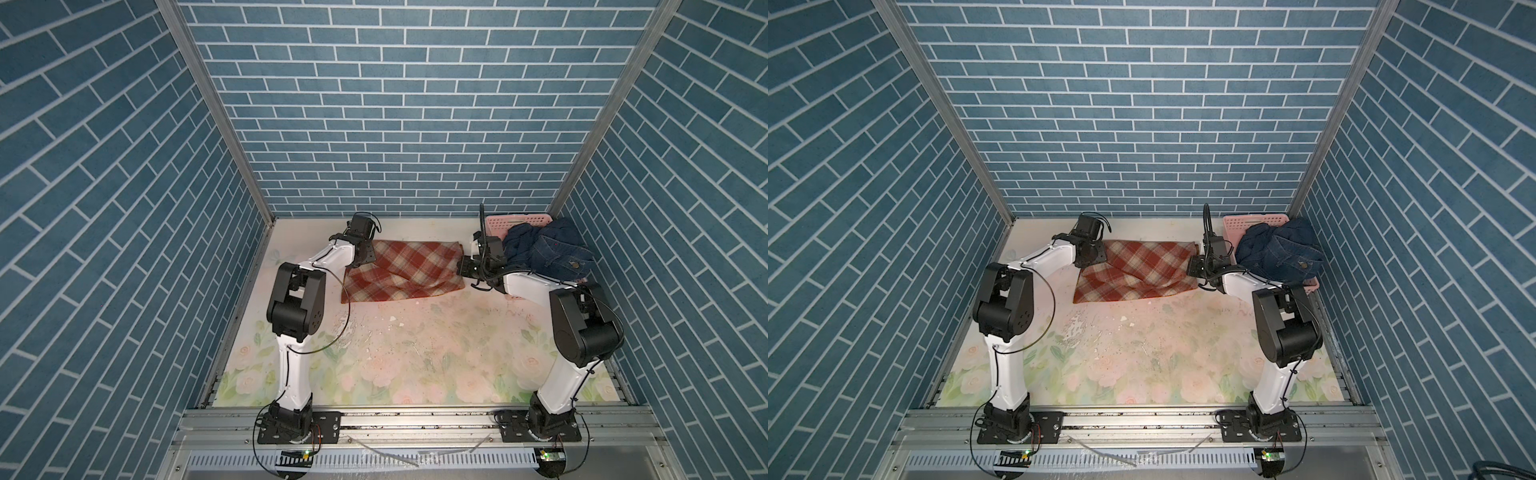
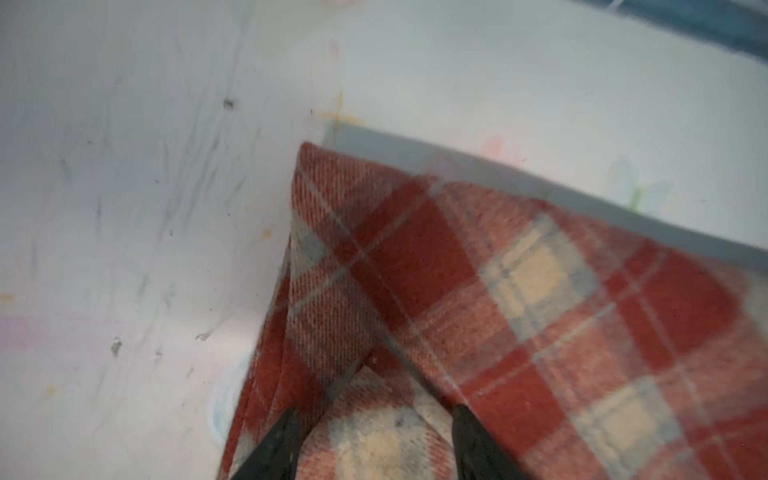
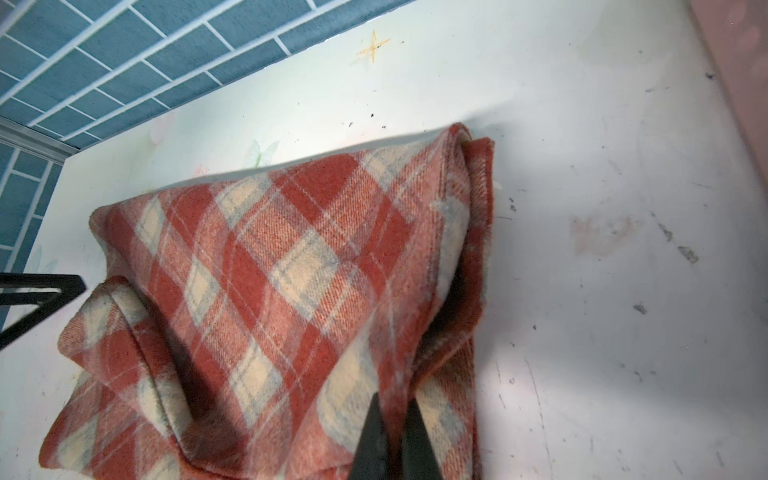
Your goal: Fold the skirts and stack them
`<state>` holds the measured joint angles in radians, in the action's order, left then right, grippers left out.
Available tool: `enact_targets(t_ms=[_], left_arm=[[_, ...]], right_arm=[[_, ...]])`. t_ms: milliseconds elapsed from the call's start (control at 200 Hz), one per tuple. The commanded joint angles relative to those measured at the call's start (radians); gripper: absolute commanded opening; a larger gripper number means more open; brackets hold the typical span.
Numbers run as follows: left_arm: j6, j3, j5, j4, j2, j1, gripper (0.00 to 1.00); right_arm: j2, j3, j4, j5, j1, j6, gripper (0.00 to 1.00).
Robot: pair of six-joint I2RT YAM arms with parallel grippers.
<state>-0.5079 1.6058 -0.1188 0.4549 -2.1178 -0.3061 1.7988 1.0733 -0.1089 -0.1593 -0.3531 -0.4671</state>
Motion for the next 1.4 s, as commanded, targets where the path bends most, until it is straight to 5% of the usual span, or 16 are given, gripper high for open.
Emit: enact_targets(t_ms=[0,120,330,830,1155,1240,1395], left_arm=[[0.001,0.047,-0.031,0.058,-0.037,0.003,0.59],[-0.004,0.063,-0.042,0.052,-0.071,0.001,0.55],[-0.007,0.086,-0.049,0.033,-0.074,0.0,0.0],[0.17,0.114,-0.117,-0.041,0.133,0.024,0.0],[0.056,-0.53,-0.143,-0.407,0.465,0.024,0.0],[-0.004,-0.69,-0.154,-0.472,0.506,0.024,0.29],[-0.065,-0.834,-0.145,-0.518,0.566,0.028,0.67]], right_arm=[[-0.014,-0.026,-0.056,-0.014,-0.01,-0.018,0.0],[-0.009,-0.031,-0.066,-0.019,-0.01,-0.018,0.0],[-0.01,-0.027,-0.064,-0.018,-0.011,-0.016,0.0],[-0.033,0.075,-0.056,-0.017,-0.017,-0.062,0.0],[-0.179,-0.204,-0.189,0.052,-0.075,-0.136,0.0],[-0.191,-0.303,-0.234,0.042,-0.082,-0.16,0.0],[-0.24,-0.406,-0.243,0.062,-0.083,-0.187,0.46]])
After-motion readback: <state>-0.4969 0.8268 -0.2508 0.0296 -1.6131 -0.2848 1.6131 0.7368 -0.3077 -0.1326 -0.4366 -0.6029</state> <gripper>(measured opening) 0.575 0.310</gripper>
